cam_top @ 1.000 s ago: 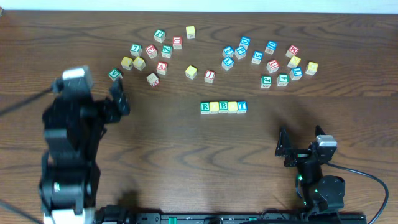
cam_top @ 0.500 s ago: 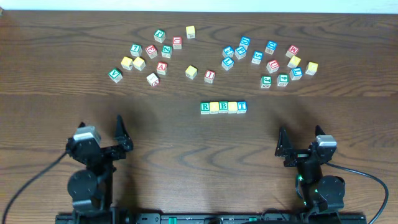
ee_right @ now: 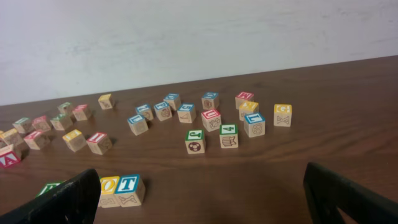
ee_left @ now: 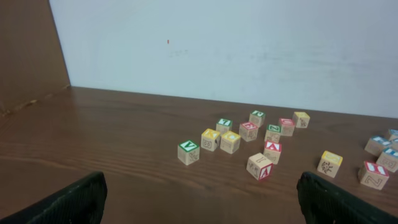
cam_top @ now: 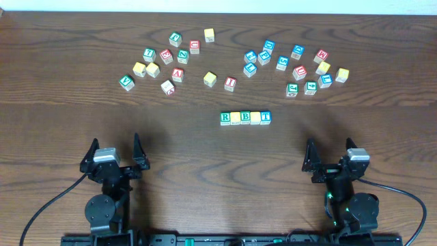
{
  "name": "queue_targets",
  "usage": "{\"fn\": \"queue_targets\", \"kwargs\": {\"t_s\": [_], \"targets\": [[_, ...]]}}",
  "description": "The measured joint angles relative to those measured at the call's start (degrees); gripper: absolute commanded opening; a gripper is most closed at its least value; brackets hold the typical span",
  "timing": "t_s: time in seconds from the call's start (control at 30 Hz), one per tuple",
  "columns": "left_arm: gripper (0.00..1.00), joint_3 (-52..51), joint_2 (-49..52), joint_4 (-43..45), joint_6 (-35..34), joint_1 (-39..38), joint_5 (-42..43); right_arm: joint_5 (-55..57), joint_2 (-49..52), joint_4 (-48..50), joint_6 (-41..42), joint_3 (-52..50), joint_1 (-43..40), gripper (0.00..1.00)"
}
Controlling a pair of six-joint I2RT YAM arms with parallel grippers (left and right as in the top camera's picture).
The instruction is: Spell out ROBOT
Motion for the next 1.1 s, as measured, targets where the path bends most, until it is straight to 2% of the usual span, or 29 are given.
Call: {"fn": "queue_targets", "kwargs": {"t_s": [0.3, 0.57, 1.1], "targets": [[0.97, -0.2, 0.0, 0.2, 1.7, 0.0, 0.0, 0.0, 0.0, 0.0, 0.0, 0.0, 0.0, 0.99], [0.97, -0.2, -0.1, -4.9, 1.9, 0.0, 0.0, 0.0, 0.0, 0.0, 0.0, 0.0, 0.0, 0.99], [0.97, -0.2, -0.1, -5.0, 2.5, 0.0, 0.0, 0.0, 0.0, 0.0, 0.0, 0.0, 0.0, 0.99]]}}
